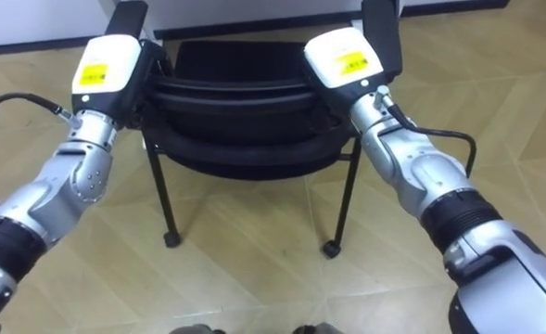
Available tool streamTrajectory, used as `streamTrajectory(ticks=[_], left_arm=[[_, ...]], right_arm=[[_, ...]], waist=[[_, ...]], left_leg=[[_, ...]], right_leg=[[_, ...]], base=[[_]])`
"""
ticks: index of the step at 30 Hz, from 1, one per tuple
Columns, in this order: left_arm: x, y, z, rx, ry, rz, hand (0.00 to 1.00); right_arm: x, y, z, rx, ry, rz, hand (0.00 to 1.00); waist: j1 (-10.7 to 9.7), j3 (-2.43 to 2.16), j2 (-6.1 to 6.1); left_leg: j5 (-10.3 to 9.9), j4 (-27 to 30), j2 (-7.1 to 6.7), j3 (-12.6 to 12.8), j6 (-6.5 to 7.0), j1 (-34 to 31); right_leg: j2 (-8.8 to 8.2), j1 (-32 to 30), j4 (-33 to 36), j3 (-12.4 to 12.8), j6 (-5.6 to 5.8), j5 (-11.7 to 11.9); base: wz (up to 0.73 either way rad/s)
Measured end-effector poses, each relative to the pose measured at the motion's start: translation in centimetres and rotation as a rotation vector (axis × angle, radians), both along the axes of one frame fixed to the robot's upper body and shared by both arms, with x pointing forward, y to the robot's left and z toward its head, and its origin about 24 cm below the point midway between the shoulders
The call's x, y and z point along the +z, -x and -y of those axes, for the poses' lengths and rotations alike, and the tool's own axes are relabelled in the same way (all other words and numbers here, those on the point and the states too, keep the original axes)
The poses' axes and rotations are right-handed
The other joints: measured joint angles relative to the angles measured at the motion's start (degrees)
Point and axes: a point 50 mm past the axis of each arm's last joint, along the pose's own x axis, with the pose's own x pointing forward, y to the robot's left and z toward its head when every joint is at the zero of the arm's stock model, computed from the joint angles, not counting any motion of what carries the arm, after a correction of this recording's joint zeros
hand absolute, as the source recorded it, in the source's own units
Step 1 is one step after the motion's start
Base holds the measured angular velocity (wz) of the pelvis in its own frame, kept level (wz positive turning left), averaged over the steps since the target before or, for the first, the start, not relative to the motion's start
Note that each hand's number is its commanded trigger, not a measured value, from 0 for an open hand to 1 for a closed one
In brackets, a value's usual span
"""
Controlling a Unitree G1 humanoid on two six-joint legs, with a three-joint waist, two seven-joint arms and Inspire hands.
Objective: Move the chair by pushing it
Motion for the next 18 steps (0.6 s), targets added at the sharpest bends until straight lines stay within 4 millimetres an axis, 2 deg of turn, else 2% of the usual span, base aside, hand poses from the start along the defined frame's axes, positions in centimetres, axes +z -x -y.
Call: streamTrajectory(ticks=[3,5,7,9,10,12,14,15,16,17,18], left_arm=[[0.0,-0.2,0.7,0.012,0.116,-0.016,0.00],[0.4,-0.4,1.1,0.007,0.188,-0.026,0.00],[0.6,-0.4,1.0,0.013,0.201,-0.021,0.00],[1.4,-0.8,0.9,0.018,0.209,-0.001,0.00],[1.8,-1.1,0.6,0.019,0.189,-0.005,0.00],[2.9,-1.5,0.3,0.013,0.157,0.008,0.00],[5.6,-1.9,-0.1,-0.030,0.032,0.030,0.00],[6.6,-2.0,-0.1,-0.047,0.020,0.051,0.00],[10.3,-2.0,-0.1,-0.077,0.015,0.179,0.00],[14.5,-2.1,-0.7,-0.088,0.056,0.318,0.00],[16.8,-2.1,-1.1,-0.080,0.092,0.394,0.00]], right_arm=[[0.3,-0.4,0.4,-0.029,-0.020,-0.033,0.00],[0.3,-0.5,0.8,-0.051,-0.027,-0.044,0.00],[0.4,-0.6,1.1,-0.064,-0.032,-0.045,0.00],[0.6,-0.6,1.5,-0.077,-0.022,-0.045,0.00],[1.1,-0.9,1.6,-0.077,-0.009,-0.043,0.00],[2.3,-1.1,2.4,-0.078,0.029,-0.025,0.00],[6.2,-1.1,4.5,-0.073,0.134,0.044,0.00],[7.0,-0.9,5.3,-0.079,0.174,0.053,0.00],[8.6,-0.6,6.7,-0.095,0.235,0.081,0.00],[10.3,-0.5,7.1,-0.094,0.263,0.120,0.00],[11.5,-0.3,6.8,-0.082,0.259,0.164,0.00]], waist=[[1.4,-0.07,-0.17],[1.5,-0.19,-0.43],[1.5,-0.25,-0.72],[1.2,-0.50,-1.13],[1.1,-0.73,-1.55],[1.6,-0.79,-1.67],[2.3,-0.88,-1.88],[2.5,-0.91,-2.00],[3.0,-0.86,-2.42],[2.4,-0.89,-2.87],[1.7,-0.90,-2.95]], left_leg=[[0.9,-2.2,0.04,1.1,-0.14,1.6],[2.1,-4.3,0.46,1.8,-0.29,2.5],[3.2,-6.1,0.69,2.2,-0.49,3.2],[4.1,-7.4,0.99,3.2,-0.41,3.3],[4.9,-8.4,1.00,3.6,-0.45,3.8],[5.8,-9.9,1.18,3.8,-0.44,5.0],[7.6,-13.7,1.46,3.5,-0.41,7.2],[8.2,-14.7,1.51,3.5,-0.40,7.6],[9.2,-16.5,1.61,3.5,-0.41,8.2],[9.8,-17.9,1.65,3.5,-0.33,9.3],[10.2,-18.8,1.63,3.5,-0.22,10.2]], right_leg=[[0.15,0.3,-0.8,0.9,-0.16,0.4],[0.41,1.0,-2.2,0.6,-0.22,0.9],[0.69,1.6,-3.5,0.4,-0.25,1.4],[0.96,1.8,-4.5,0.3,-0.12,1.7],[0.99,1.8,-5.1,0.3,-0.15,2.0],[1.44,3.1,-6.7,-0.3,-0.35,3.1],[2.39,5.8,-10.9,-1.7,-0.31,5.0],[3.01,6.2,-11.9,-1.9,-0.20,5.5],[3.72,7.0,-13.9,-1.9,-0.08,6.5],[3.99,7.9,-15.3,-2.1,0.05,7.1],[4.02,8.9,-16.1,-2.4,0.21,7.3]], base=[[-0.13],[0.05],[0.13],[0.13],[0.06],[-0.02],[0.07],[0.19],[0.18],[0.15],[0.11]])
